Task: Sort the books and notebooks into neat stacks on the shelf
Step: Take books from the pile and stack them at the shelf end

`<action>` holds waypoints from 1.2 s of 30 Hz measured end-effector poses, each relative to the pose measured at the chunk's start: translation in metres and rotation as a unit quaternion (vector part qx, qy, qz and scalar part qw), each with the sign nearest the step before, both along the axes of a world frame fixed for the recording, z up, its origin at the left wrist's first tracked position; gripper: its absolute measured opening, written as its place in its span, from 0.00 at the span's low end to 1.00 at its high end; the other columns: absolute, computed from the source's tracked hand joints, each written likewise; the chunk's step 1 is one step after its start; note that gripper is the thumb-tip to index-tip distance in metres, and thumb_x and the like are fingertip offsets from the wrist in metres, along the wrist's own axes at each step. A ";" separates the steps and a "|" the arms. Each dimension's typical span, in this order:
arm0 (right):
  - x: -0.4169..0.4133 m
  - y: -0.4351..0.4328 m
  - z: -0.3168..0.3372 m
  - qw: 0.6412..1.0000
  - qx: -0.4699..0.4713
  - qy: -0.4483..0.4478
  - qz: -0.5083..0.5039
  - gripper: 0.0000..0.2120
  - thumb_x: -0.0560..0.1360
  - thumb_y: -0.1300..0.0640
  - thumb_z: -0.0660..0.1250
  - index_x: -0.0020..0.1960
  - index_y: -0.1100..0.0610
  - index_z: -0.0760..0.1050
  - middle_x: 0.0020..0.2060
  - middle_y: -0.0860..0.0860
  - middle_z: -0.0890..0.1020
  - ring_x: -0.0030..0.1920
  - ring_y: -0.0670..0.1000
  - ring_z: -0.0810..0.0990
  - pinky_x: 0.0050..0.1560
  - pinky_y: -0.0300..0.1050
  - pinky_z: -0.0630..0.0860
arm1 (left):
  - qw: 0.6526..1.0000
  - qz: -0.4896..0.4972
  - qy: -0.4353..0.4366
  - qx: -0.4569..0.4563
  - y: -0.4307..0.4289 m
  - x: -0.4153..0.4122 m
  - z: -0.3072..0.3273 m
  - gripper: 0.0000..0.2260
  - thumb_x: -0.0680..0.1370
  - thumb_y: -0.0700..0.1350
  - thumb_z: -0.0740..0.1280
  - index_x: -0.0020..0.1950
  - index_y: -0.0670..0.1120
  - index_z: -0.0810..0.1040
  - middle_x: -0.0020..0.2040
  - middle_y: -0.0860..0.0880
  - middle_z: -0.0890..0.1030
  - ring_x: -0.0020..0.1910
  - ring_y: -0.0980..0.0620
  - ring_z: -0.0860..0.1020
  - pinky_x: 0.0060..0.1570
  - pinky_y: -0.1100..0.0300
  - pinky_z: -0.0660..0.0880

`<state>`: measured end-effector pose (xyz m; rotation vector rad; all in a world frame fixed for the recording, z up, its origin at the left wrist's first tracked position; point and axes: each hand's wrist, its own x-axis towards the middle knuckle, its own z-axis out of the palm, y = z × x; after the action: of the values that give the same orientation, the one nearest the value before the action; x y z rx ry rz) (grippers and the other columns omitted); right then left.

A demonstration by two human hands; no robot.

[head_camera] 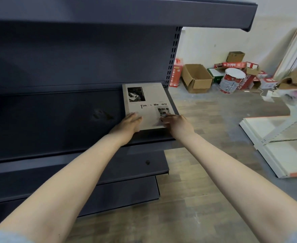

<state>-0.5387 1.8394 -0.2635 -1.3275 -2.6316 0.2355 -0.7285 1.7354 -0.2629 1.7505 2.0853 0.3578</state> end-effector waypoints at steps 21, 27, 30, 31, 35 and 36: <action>-0.214 -0.119 0.065 0.967 0.007 0.020 0.254 0.25 0.79 0.39 0.47 0.75 0.44 0.54 0.77 0.48 0.52 0.76 0.50 0.47 0.74 0.60 0.40 | 0.954 0.170 0.242 0.053 -0.182 -0.182 0.060 0.23 0.82 0.55 0.52 0.76 0.52 0.57 0.75 0.51 0.61 0.72 0.46 0.61 0.68 0.51 0.62; -0.319 -0.180 0.090 0.938 0.043 0.072 0.337 0.26 0.80 0.40 0.47 0.76 0.46 0.54 0.77 0.48 0.52 0.76 0.51 0.48 0.75 0.57 0.41 | 0.919 0.198 0.297 0.169 -0.269 -0.254 0.092 0.19 0.79 0.50 0.55 0.63 0.42 0.76 0.60 0.41 0.78 0.56 0.38 0.76 0.51 0.46 0.76; -0.363 -0.214 0.100 0.921 0.054 0.086 0.377 0.25 0.80 0.41 0.48 0.76 0.47 0.55 0.77 0.49 0.52 0.76 0.51 0.48 0.75 0.57 0.41 | 0.900 0.194 0.329 0.211 -0.302 -0.272 0.112 0.18 0.77 0.46 0.54 0.57 0.38 0.78 0.52 0.40 0.81 0.47 0.39 0.79 0.45 0.48 0.77; -0.376 -0.225 0.103 0.915 0.058 0.094 0.388 0.25 0.81 0.42 0.49 0.76 0.47 0.55 0.77 0.49 0.51 0.76 0.51 0.47 0.74 0.56 0.41 | 0.888 0.195 0.348 0.226 -0.313 -0.276 0.116 0.17 0.77 0.45 0.55 0.56 0.38 0.79 0.51 0.41 0.81 0.47 0.40 0.79 0.45 0.49 0.77; -0.418 -0.268 0.116 0.885 0.075 0.144 0.436 0.25 0.81 0.45 0.52 0.76 0.50 0.55 0.77 0.49 0.51 0.77 0.51 0.47 0.75 0.54 0.41 | 0.838 0.241 0.415 0.262 -0.356 -0.295 0.122 0.14 0.76 0.44 0.59 0.57 0.42 0.79 0.55 0.46 0.81 0.50 0.44 0.78 0.45 0.52 0.74; -0.427 -0.277 0.119 0.878 0.076 0.157 0.446 0.25 0.81 0.46 0.52 0.76 0.50 0.55 0.77 0.50 0.51 0.77 0.51 0.47 0.75 0.54 0.41 | 0.829 0.258 0.420 0.262 -0.366 -0.300 0.121 0.14 0.76 0.44 0.60 0.57 0.43 0.79 0.55 0.46 0.81 0.51 0.44 0.78 0.44 0.52 0.73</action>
<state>-0.9655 1.5623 -0.1447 0.0621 -2.6817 0.3146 -1.0289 1.3690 -0.1419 1.7721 3.3984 0.3668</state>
